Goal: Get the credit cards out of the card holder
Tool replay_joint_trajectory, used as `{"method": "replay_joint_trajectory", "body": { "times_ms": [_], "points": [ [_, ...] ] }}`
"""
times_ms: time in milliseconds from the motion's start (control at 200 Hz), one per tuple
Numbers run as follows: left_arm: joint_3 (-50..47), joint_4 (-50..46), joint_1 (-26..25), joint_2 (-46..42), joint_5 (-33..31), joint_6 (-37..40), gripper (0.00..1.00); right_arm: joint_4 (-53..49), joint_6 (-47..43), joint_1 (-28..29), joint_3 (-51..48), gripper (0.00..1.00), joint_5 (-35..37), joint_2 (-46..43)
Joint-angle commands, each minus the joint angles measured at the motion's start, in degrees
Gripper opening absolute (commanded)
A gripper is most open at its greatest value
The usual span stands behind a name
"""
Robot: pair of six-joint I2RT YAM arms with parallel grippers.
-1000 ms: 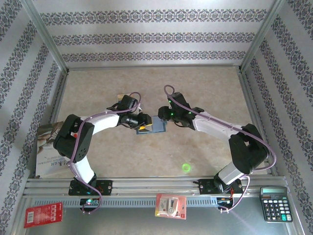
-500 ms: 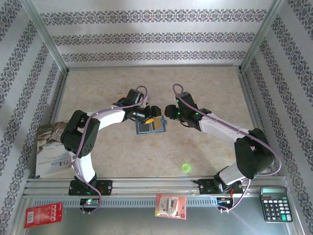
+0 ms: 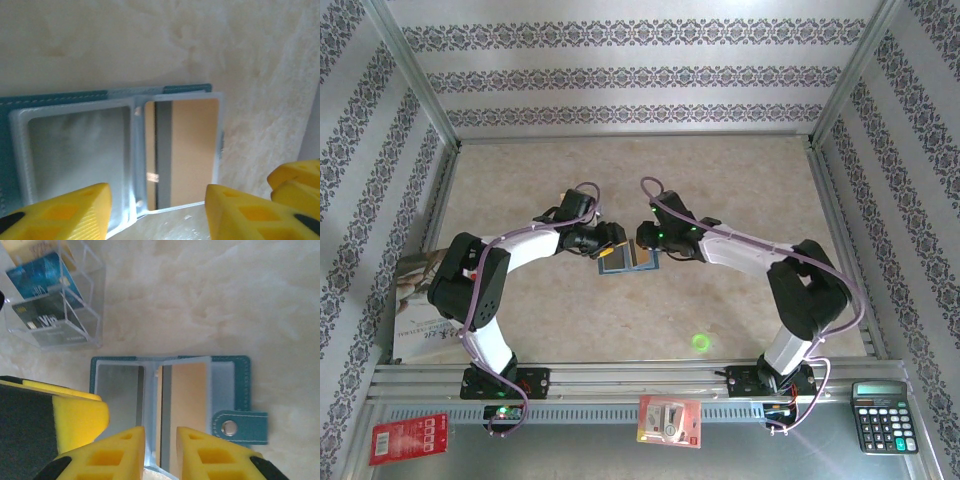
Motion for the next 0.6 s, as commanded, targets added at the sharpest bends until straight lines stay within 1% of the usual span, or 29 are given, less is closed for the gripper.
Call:
{"method": "replay_joint_trajectory", "body": {
  "times_ms": [0,70,165,285,420,595],
  "points": [
    [-0.9,0.6,-0.1,0.0,-0.8,-1.0,0.47,-1.5,1.6,0.9,2.7,0.23,-1.4,3.6],
    [-0.9,0.4,-0.1,0.3,-1.0,-1.1,0.43,-2.7,1.9,0.8,4.0,0.23,-2.0,5.5],
    [-0.6,-0.4,-0.1,0.6,-1.8,-0.7,0.41,-4.4,1.9,0.6,4.7,0.23,-0.7,7.3],
    [-0.6,-1.4,-0.1,0.9,-2.1,-0.2,0.41,-6.0,2.8,-0.4,4.1,0.23,1.0,8.8],
    [-0.9,-2.0,-0.1,2.0,-2.8,0.4,0.4,-5.2,5.0,-1.8,2.9,0.23,-1.2,10.9],
    [-0.4,-2.6,-0.1,1.6,-2.8,0.8,0.4,-5.5,6.0,-1.9,2.6,0.23,-1.0,11.6]
  ]
}}
